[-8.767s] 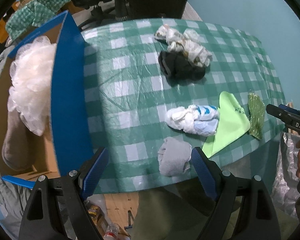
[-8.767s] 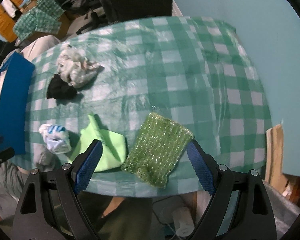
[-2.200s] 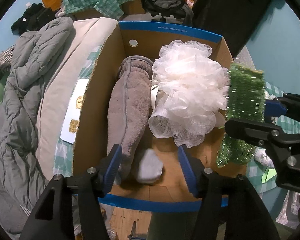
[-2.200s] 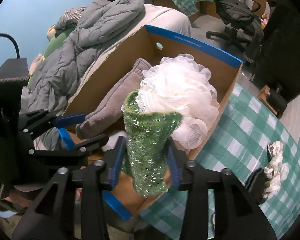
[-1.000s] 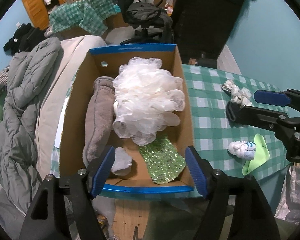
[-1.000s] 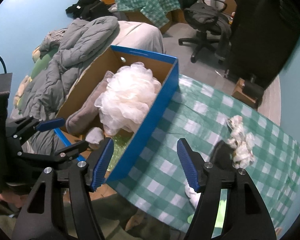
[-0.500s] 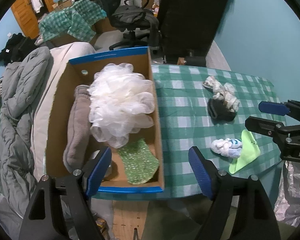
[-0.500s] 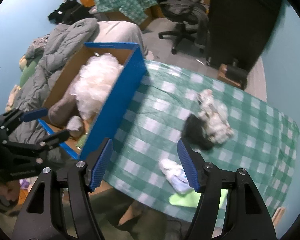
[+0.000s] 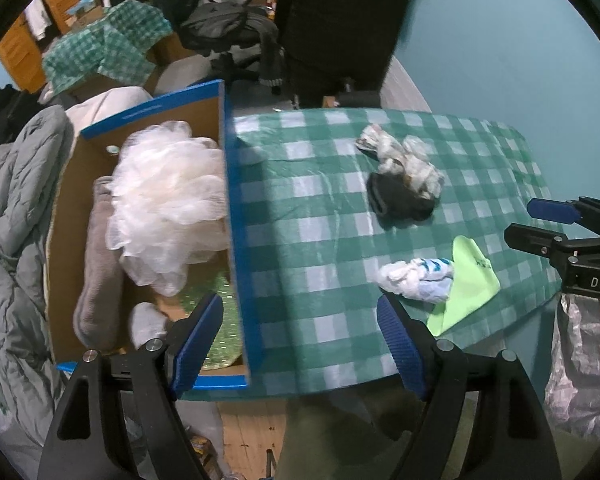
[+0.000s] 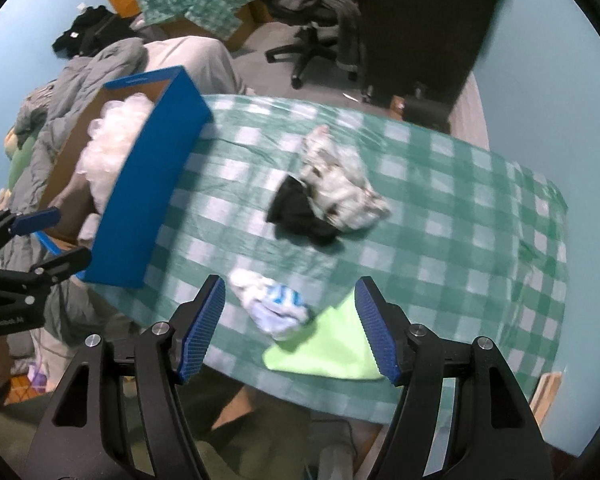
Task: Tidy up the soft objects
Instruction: 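Move both tools back over the table toward the white-blue sock bundle and lime-green cloth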
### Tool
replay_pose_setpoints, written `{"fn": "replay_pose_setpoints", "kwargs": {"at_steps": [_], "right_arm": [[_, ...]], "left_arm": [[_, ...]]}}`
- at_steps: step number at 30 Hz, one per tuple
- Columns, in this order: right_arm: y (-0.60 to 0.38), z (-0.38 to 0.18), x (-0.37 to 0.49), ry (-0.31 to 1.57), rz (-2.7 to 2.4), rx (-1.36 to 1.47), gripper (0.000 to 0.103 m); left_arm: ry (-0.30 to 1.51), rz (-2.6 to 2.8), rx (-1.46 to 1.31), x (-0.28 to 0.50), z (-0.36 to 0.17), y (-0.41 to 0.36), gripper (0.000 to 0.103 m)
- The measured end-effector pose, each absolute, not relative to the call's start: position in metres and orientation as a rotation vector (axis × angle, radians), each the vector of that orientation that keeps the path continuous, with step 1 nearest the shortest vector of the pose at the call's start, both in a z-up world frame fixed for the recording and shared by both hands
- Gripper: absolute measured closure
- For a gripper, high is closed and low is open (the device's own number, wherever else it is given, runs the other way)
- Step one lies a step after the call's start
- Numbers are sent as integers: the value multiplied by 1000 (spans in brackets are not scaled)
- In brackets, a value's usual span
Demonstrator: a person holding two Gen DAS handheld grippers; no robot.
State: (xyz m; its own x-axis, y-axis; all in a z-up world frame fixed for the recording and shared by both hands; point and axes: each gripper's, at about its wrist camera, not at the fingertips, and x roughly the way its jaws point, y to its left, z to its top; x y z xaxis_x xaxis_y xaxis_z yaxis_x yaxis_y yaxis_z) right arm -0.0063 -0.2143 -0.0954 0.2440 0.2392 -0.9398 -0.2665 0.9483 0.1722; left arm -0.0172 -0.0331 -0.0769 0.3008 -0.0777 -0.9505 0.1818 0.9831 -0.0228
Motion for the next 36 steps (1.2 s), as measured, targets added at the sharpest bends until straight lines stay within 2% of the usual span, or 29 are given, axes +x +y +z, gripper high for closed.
{"fn": "replay_pose_setpoints", "kwargs": {"at_steps": [15,36], "right_arm": [[-268,-154,-31,1372,260,47,36],[-265,-229,-41,1449,287,51,36]], "left_arm": [[1356,-259,144,-16,-125,-79,22],[1401,-352,211,-16,-178,-119,22]]}}
